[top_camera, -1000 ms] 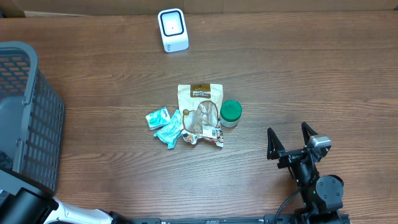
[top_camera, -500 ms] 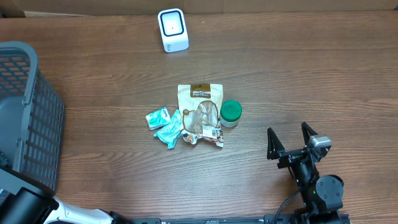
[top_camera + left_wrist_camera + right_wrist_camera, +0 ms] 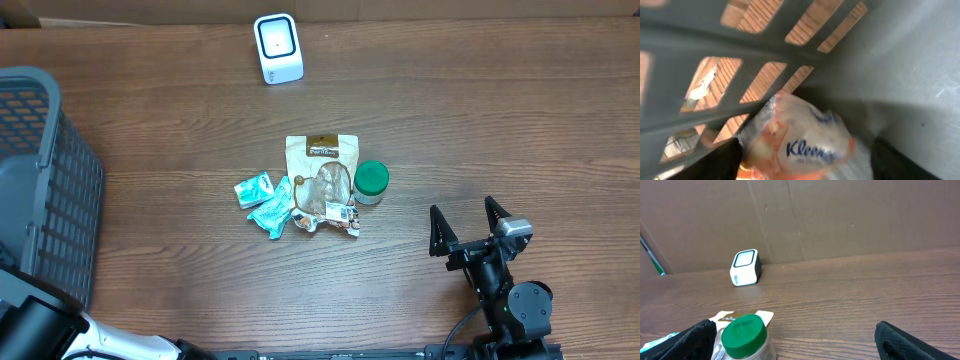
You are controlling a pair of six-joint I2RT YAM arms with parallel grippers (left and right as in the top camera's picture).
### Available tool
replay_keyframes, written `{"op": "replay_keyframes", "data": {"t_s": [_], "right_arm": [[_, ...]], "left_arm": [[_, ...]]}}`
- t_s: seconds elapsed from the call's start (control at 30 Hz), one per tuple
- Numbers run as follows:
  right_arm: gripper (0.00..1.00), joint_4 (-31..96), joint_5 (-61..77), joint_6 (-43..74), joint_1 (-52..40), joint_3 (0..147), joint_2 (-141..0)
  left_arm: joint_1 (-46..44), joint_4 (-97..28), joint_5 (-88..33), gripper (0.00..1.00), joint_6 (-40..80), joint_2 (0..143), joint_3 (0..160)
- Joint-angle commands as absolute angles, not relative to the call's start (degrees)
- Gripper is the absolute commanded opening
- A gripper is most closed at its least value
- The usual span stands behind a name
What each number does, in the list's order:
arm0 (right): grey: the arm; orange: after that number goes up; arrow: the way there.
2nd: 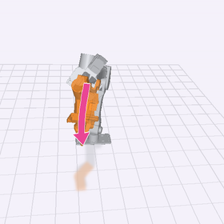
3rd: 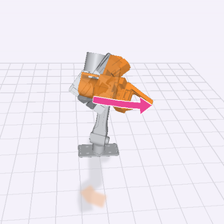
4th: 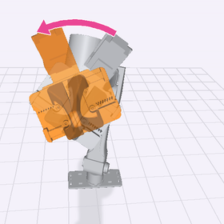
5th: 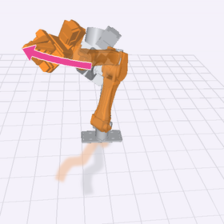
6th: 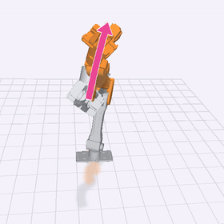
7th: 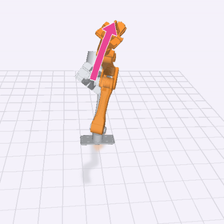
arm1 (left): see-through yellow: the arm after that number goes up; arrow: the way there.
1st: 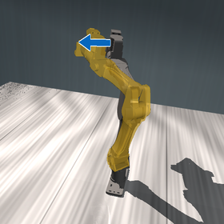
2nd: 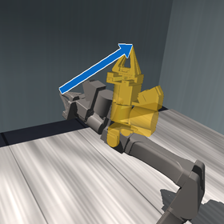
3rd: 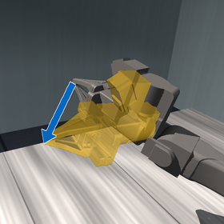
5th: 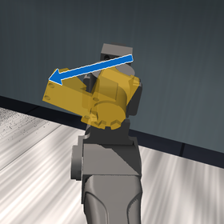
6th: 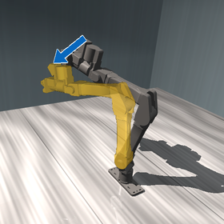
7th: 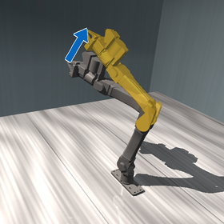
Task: Scan the item barcode
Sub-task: 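Grasp the orange Kleenex tissue pack and lift it out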
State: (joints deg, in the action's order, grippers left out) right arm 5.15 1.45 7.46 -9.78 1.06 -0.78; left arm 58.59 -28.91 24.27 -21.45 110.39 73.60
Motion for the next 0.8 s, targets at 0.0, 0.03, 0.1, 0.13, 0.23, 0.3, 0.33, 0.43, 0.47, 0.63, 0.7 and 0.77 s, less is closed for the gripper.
{"op": "replay_keyframes", "data": {"t_s": [0.0, 0.03, 0.1, 0.13, 0.23, 0.3, 0.33, 0.43, 0.47, 0.63, 0.7, 0.77], "right_arm": [[1.0, 4.8, 1.2, 7.4, -9.7, 0.5, -0.2], [1.0, 4.8, 1.2, 7.4, -9.7, 0.5, -0.2], [1.0, 4.8, 1.2, 7.4, -9.7, 0.5, -0.2], [1.0, 4.8, 1.2, 7.4, -9.7, 0.5, -0.2], [1.0, 4.8, 1.2, 7.4, -9.7, 0.5, -0.2], [1.0, 4.8, 1.2, 7.4, -9.7, 0.5, -0.2], [1.0, 4.8, 1.2, 7.4, -9.7, 0.5, -0.2], [1.0, 4.8, 1.2, 7.4, -9.7, 0.5, -0.2], [1.0, 4.8, 1.2, 7.4, -9.7, 0.5, -0.2], [1.0, 4.8, 1.2, 7.4, -9.7, 0.5, -0.2], [1.0, 4.8, 1.2, 7.4, -9.7, 0.5, -0.2], [1.0, 4.8, 1.2, 7.4, -9.7, 0.5, -0.2]], "left_arm": [[58.7, -30.0, 24.5, 0.59, -22.3, 113.3, 73.2], [58.6, -30.1, 24.4, 0.53, -22.0, 113.6, 73.2], [58.3, -30.1, 24.3, 0.39, -21.6, 113.6, 73.2], [58.0, -30.1, 24.2, 0.25, -21.6, 113.6, 73.2], [57.1, -30.1, 24.1, 0.04, -21.6, 113.6, 73.2], [56.0, -30.2, 24.1, 0.04, -20.9, 113.6, 73.2], [55.4, -30.3, 24.1, 0.04, -20.4, 113.6, 73.2], [52.4, -31.2, 24.1, 0.04, -19.2, 113.6, 73.2], [51.2, -31.6, 24.1, 0.04, -18.8, 113.6, 73.2], [46.0, -36.1, 23.9, 0.04, -9.0, 113.1, 75.3], [44.3, -39.2, 21.8, 0.04, -4.6, 112.5, 77.3], [43.2, -42.5, 17.8, 0.04, -2.2, 111.5, 80.1]]}}
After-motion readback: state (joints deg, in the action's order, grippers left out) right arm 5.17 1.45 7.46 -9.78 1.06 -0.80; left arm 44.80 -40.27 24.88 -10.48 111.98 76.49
